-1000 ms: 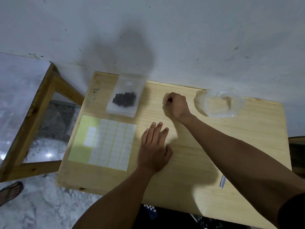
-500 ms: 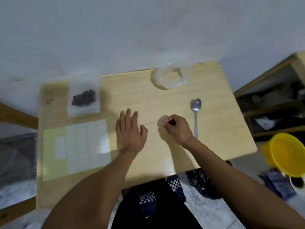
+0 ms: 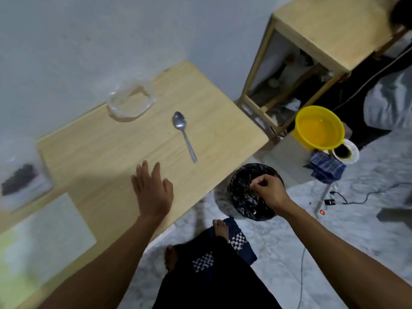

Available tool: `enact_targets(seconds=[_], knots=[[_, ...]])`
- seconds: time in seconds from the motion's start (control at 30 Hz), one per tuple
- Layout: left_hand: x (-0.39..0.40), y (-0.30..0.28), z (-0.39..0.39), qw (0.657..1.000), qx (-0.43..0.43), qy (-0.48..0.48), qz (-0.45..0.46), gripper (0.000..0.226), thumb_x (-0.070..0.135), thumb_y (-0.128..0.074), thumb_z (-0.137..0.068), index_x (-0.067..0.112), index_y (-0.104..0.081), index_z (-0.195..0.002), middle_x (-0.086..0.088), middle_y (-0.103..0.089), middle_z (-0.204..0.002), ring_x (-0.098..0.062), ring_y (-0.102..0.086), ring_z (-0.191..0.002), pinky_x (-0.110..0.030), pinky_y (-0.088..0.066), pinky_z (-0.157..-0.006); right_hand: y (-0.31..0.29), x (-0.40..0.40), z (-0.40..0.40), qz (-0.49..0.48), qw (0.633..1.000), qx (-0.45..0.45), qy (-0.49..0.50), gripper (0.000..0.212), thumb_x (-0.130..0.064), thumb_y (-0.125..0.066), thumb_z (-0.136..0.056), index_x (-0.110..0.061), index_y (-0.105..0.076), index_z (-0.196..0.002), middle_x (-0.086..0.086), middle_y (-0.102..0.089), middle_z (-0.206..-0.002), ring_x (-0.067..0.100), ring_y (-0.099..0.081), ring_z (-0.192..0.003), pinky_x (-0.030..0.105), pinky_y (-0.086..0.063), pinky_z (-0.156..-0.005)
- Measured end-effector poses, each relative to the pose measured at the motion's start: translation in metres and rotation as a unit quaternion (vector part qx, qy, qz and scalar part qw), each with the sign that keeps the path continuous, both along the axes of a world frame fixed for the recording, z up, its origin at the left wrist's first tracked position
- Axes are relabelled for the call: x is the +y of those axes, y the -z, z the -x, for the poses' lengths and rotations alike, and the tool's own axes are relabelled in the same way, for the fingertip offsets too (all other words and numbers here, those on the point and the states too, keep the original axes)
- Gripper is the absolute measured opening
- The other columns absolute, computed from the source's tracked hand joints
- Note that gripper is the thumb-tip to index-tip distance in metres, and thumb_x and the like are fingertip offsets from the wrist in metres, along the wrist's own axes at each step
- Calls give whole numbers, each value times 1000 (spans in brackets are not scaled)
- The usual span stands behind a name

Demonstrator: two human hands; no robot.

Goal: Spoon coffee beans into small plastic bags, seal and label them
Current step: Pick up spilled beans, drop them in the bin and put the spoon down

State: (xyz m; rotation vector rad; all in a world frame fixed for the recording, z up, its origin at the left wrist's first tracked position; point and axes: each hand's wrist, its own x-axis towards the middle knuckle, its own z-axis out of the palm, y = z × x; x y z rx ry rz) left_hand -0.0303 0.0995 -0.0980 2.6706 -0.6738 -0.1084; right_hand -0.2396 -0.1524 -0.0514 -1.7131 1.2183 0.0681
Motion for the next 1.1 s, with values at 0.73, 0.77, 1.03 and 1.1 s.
enact_targets(seconds=[0.73,0.77,1.03,1.1], knots=[[-88,-3,42,998,-23,-38,-40,56,30,-46,-86,15,-38,-139,-12,-32,-153,-33,-19,-147,-55,-11,-120,106,-98,34,-19,986,115,118,14,-10,-53,-95,-10,-66,-101,14,-67,-93,16,-52,-60,24,-40,-53],[-89,-3,42,998,-24,-37,-38,56,30,-47,-86,14,-38,-139,-12,-33,-153,-33,-19,-147,-55,-11,-120,105,-97,33,-14,987,110,118,14,-11,-53,-96,-10,-66,-102,14,-68,-93,15,-52,-60,24,-40,-54],[-90,-7,43,999,-15,-34,-38,55,30,-46,-86,14,-38,-138,-14,-34,-151,-34,-19,-147,-55,-10,-120,60,-74,-5,135,989,-47,41,20,-18,-54,-98,-7,-68,-109,4,-67,-101,11,-55,-87,18,-40,-79],[-89,-7,42,998,-12,-35,-47,56,36,-41,-86,14,-40,-137,-13,-35,-151,-34,-20,-147,-55,-11,-120,48,-65,-23,173,979,-106,18,17,-16,-55,-98,-8,-67,-107,3,-64,-101,11,-55,-89,18,-41,-81]])
